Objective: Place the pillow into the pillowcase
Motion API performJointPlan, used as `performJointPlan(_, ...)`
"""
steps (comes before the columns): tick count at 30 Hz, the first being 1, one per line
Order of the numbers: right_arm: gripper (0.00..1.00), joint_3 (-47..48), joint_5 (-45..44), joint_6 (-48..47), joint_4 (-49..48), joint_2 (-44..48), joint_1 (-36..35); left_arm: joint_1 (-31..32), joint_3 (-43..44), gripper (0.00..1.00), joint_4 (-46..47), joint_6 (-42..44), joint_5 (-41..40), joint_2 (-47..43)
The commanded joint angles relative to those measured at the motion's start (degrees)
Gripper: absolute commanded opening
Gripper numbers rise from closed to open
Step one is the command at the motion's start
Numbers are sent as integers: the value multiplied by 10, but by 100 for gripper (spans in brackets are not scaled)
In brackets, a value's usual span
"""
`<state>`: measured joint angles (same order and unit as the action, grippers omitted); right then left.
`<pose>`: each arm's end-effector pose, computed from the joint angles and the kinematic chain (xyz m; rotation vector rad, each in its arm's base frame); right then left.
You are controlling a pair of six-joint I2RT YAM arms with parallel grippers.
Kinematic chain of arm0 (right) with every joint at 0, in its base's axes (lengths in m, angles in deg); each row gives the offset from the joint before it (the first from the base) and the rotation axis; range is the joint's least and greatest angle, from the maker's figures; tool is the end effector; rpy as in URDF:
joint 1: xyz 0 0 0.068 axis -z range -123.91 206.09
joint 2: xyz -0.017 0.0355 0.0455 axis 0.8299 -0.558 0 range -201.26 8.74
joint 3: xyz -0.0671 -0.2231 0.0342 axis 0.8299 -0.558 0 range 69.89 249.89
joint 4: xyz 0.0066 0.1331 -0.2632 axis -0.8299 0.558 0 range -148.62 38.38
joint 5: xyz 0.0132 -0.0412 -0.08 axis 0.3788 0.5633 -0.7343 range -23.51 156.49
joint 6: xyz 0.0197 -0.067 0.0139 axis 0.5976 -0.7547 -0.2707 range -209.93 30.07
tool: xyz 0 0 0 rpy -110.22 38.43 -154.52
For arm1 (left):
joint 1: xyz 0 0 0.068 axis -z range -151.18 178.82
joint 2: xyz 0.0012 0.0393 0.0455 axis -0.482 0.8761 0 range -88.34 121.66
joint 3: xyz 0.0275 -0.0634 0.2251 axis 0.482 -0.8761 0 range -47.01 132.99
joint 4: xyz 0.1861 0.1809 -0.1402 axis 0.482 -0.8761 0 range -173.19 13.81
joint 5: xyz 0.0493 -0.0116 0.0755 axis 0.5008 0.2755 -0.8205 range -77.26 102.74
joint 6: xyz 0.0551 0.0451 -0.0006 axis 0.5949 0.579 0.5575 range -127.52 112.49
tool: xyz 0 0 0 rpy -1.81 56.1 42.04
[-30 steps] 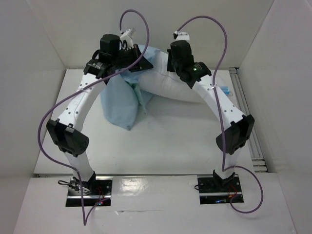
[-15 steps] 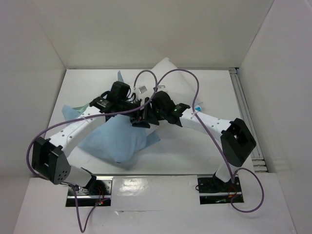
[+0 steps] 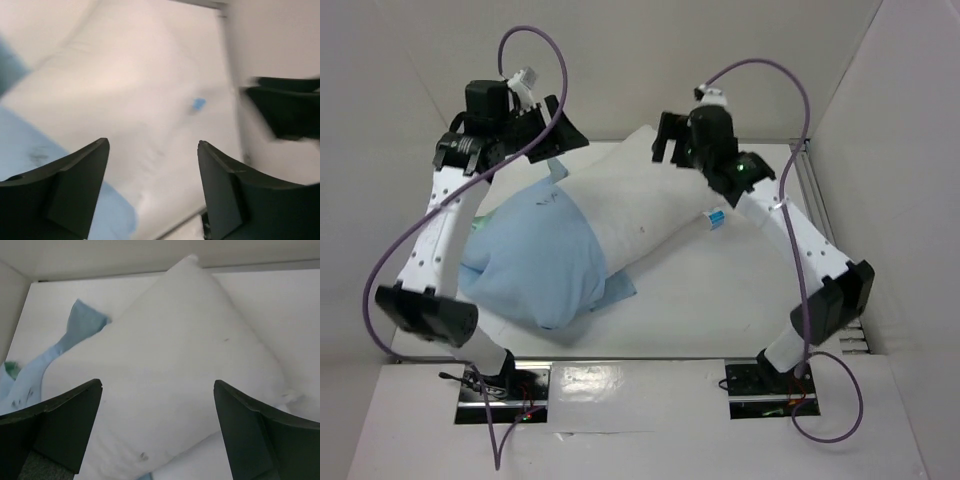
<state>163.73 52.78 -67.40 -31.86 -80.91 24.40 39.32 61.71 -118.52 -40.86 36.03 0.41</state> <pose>0.3604 0.2060 0.3688 0.0003 1.9729 0.3875 0.3659 -0.0914 0.4421 -0.1264 2.0334 -0.8907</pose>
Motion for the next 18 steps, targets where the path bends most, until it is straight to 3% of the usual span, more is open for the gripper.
performJointPlan(1,100,101,73,-28,53,-102,72,-40,9,86,-81,-5,-141,95)
performJointPlan(3,100,168,114,-39,72,-163,111,-54,21,86,-87,-12,-178,145)
performJointPlan(4,100,247,153,-48,103,-233,120,-65,21,86,-87,-12,-189,158)
performJointPlan(7,100,407,196,-63,168,-370,132,-86,21,86,-101,-17,-156,210)
performJointPlan(10,100,429,239,-58,157,-435,132,-86,28,86,-113,-6,-102,258)
performJointPlan(12,99,388,264,-47,131,-435,132,-86,28,60,-113,2,-54,273)
performJointPlan(13,59,343,288,-47,110,-424,132,-86,28,42,-113,2,-18,274)
performJointPlan(14,33,315,288,-39,101,-408,132,-86,28,4,-105,2,-5,274)
performJointPlan(15,7,280,278,-34,88,-386,132,-80,28,0,-105,2,1,274)
performJointPlan(16,0,236,266,-28,73,-356,127,-80,42,0,-105,2,17,274)
performJointPlan(18,0,59,214,-28,-5,-226,117,-69,59,0,-105,8,32,253)
